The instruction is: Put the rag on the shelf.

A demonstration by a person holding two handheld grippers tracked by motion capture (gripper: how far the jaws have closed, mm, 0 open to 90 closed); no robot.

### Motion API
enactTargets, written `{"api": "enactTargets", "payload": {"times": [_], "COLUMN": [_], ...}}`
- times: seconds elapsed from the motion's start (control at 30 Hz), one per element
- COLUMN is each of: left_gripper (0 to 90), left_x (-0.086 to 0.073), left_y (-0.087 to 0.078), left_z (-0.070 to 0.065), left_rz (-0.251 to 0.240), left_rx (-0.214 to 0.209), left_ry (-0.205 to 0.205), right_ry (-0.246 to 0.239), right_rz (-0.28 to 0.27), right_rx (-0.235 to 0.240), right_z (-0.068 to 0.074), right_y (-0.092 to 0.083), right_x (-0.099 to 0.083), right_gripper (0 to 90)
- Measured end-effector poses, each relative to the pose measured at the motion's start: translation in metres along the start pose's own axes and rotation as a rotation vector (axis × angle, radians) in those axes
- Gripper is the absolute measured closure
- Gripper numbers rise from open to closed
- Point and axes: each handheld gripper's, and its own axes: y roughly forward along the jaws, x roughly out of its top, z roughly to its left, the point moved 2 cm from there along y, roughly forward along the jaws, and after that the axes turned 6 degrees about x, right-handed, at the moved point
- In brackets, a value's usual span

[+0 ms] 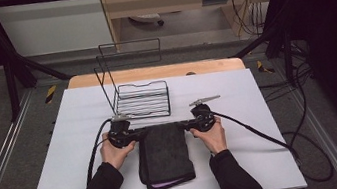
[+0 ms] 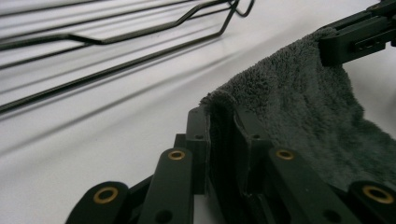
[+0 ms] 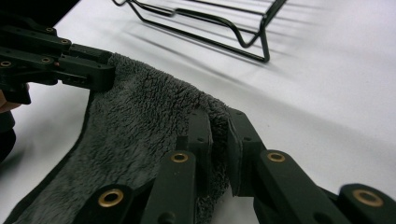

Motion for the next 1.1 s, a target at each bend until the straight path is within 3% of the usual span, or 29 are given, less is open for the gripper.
{"api": "enactTargets", "payload": {"times": [0.43,1.1], "left_gripper": [77.9,78.2], "left_x": [0.003,0.021], "left_y": [-0.024,-0.068], "left_z": [-0.020,-0.040], "left_rz": [-0.076,-0.220], "left_rx": [0.027,0.017], "left_ry": [0.081,0.117], "right_ry": [-0.091,-0.204], "right_rz": [-0.083,-0.230], "right_rx": [-0.004,-0.020], "right_z": [0.023,0.052], "right_y": [-0.022,-0.060], "right_x": [-0.006,0.009], "right_gripper": [82.5,83.1]}}
